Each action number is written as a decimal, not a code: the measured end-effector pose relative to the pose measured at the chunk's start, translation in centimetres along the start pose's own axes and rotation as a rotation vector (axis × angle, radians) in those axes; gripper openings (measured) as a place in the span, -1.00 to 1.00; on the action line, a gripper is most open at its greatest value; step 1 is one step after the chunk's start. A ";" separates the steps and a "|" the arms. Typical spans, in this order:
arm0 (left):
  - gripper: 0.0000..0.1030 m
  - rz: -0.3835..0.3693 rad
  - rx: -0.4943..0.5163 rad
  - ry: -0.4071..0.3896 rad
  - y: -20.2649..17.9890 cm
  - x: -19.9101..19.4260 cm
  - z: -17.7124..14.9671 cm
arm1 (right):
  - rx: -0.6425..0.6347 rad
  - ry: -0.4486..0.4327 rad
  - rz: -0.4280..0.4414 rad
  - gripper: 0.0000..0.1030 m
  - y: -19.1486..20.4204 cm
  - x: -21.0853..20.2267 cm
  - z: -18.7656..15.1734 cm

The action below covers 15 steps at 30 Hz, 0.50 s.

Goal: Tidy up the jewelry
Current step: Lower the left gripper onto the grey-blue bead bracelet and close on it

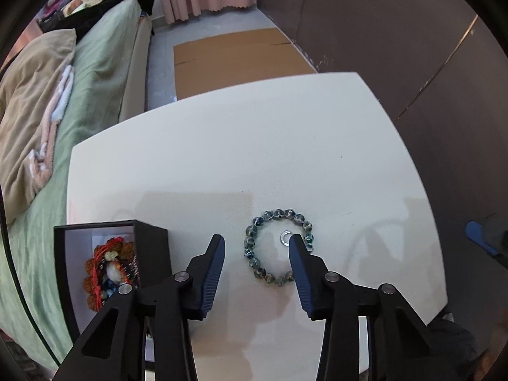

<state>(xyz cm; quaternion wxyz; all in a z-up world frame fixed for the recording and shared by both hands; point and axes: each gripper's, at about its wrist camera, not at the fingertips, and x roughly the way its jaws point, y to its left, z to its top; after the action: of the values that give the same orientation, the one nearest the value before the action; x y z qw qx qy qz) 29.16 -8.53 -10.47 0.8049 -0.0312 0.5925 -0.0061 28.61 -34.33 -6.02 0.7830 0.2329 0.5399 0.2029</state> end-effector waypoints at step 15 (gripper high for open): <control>-0.83 -0.014 -0.017 0.064 0.9 3.2 -0.6 | -0.005 0.049 -0.039 0.47 0.3 2.4 0.1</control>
<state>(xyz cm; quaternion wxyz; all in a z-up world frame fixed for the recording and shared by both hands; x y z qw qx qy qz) 29.52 -7.85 -13.77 0.7852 -0.0422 0.6177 -0.0075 29.48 -32.69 -7.62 0.7739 0.2155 0.5628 0.1947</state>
